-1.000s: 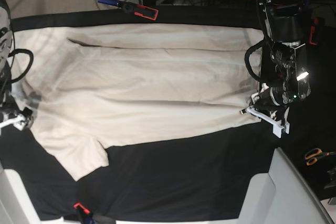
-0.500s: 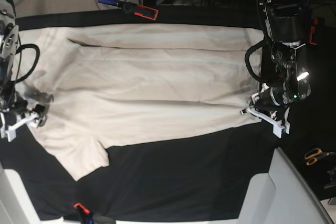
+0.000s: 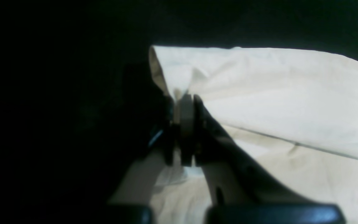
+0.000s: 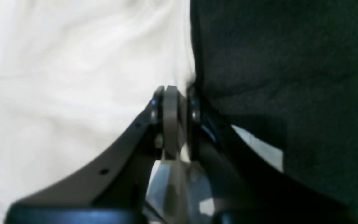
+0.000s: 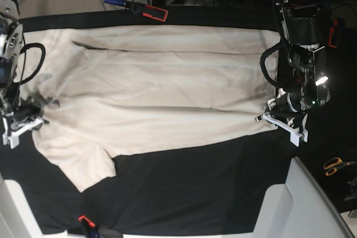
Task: Fold the T-shirt properly
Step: 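Lift the shirt side with both grippers and fold it toward the folded edge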
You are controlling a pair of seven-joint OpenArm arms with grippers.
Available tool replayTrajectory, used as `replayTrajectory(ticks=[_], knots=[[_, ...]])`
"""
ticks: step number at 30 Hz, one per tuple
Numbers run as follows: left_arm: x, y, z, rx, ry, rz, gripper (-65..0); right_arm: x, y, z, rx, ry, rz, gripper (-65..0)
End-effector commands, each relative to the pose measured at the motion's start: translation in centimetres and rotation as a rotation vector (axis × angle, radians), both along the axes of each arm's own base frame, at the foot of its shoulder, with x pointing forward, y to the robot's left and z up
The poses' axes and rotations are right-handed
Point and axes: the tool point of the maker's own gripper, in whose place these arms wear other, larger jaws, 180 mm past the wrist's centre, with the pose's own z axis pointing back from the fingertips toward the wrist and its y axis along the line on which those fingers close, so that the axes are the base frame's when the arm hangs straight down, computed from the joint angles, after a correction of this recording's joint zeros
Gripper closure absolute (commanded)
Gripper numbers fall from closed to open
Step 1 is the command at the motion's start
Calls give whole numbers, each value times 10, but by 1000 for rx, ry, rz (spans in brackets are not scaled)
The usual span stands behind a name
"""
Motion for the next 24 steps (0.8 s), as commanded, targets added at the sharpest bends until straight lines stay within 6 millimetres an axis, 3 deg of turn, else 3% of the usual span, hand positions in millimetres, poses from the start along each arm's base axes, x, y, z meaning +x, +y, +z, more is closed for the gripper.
replayTrajectory(ticks=[1, 7, 11, 15, 19, 24], knots=[[15, 7, 17, 16, -57, 2, 0, 19, -14, 22, -20, -73, -15, -30], [17, 8, 20, 19, -64, 3, 0, 21, -25, 42, -97, -143, 19, -27], [18, 8, 21, 20, -67, 2, 0, 11, -26, 47, -144, -125, 64, -27], [24, 5, 38, 41, -116, -20, 0, 6, -26, 51, -171, -85, 99, -27], [20, 4, 47, 59, -144, -30, 0, 1, -22, 54, -187, -50, 128, -27], [9, 3, 39, 61, -121, -35, 0, -6, -20, 57, -210, -21, 155, -27]])
